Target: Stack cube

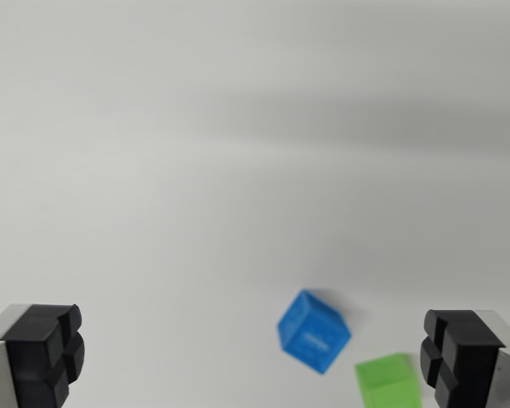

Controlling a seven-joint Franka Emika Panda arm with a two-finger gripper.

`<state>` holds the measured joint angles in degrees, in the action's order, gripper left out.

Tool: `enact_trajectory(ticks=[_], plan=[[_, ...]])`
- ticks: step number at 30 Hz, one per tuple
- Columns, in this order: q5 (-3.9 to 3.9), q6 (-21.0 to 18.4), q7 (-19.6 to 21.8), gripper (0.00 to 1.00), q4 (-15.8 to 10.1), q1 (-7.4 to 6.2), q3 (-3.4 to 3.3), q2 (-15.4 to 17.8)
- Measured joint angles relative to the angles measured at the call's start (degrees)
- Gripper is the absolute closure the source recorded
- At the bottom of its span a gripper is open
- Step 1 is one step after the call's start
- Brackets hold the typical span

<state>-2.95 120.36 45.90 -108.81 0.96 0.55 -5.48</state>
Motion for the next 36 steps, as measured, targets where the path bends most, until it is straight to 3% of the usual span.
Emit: enact_trajectory(ticks=[21,36], plan=[[0.00,0.26,0.14,0.00,-0.57,0.02,-0.05,0.03],[0.00,2.47,1.82,0.00,-4.17,0.25,-0.41,0.94]])
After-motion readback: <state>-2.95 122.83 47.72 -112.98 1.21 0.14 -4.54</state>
